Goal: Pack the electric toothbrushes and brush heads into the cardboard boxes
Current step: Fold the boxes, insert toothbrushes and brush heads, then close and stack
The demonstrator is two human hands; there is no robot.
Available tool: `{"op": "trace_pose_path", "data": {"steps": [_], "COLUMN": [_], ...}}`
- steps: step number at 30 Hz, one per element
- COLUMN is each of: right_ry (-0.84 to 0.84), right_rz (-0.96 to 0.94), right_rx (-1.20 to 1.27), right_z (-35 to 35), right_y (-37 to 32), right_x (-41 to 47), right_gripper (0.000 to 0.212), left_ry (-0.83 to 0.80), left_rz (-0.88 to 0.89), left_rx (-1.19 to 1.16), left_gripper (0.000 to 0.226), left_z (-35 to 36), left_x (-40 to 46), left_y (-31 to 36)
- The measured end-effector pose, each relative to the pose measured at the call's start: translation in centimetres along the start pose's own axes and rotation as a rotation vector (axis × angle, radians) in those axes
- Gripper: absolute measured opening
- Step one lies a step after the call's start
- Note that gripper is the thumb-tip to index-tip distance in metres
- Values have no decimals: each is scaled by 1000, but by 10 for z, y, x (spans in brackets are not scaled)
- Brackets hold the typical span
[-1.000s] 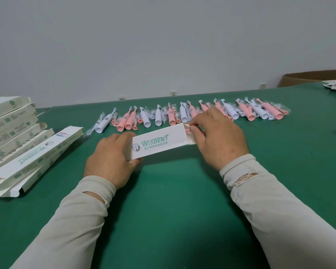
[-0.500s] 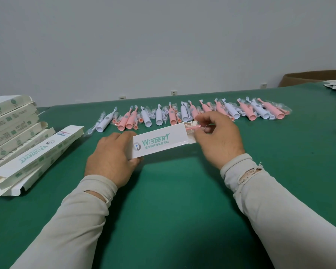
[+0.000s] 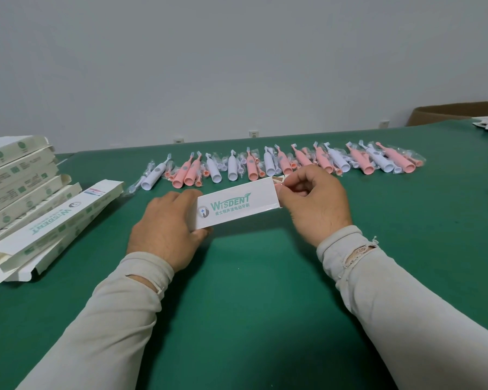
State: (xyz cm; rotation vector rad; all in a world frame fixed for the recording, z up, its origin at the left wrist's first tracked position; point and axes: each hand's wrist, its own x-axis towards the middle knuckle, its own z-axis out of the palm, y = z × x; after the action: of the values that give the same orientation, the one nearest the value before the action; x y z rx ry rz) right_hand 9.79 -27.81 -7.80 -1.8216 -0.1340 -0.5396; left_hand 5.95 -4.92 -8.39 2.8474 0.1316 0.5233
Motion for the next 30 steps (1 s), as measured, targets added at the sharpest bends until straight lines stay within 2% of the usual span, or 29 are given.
{"op": "trace_pose_path", "data": {"steps": [3, 8, 11, 13, 16, 20, 22, 24, 25, 30], "right_ry": [-28, -57, -60, -134, -252, -212, -246, -384, -437, -420], "right_rz": [13, 1, 26, 38, 23, 5, -88, -165, -193, -245], "right_rx": [50, 97, 151, 173, 124, 47, -120, -313, -363, -297], "right_z": [1, 2, 2, 2, 2, -9, -21, -28, -27, -17], "right_y": [-1, -2, -1, -2, -6, -4, 2, 5, 7, 12], "right_x": [0, 0, 0, -1, -3, 5, 12, 12, 12, 7], "right_gripper": [14, 26, 23, 19, 10, 14, 34, 61, 65, 42], "left_ry": [-3, 1, -6, -8, -8, -14, -19, -19, -17, -2], "left_rz": [3, 5, 6, 2, 6, -21, -35, -40, -40, -31], "left_rx": [-6, -11, -4, -2, -13, -39, -46, -52, -53, -84], "left_gripper": [56, 56, 57, 58, 56, 55, 54, 53, 53, 54], "left_z": [0, 0, 0, 0, 1, 3, 2, 2, 2, 2], "left_x": [0, -1, -1, -1, -1, 1, 1, 1, 1, 1], "left_y": [0, 1, 1, 1, 0, -4, -5, -6, -7, -5]}}
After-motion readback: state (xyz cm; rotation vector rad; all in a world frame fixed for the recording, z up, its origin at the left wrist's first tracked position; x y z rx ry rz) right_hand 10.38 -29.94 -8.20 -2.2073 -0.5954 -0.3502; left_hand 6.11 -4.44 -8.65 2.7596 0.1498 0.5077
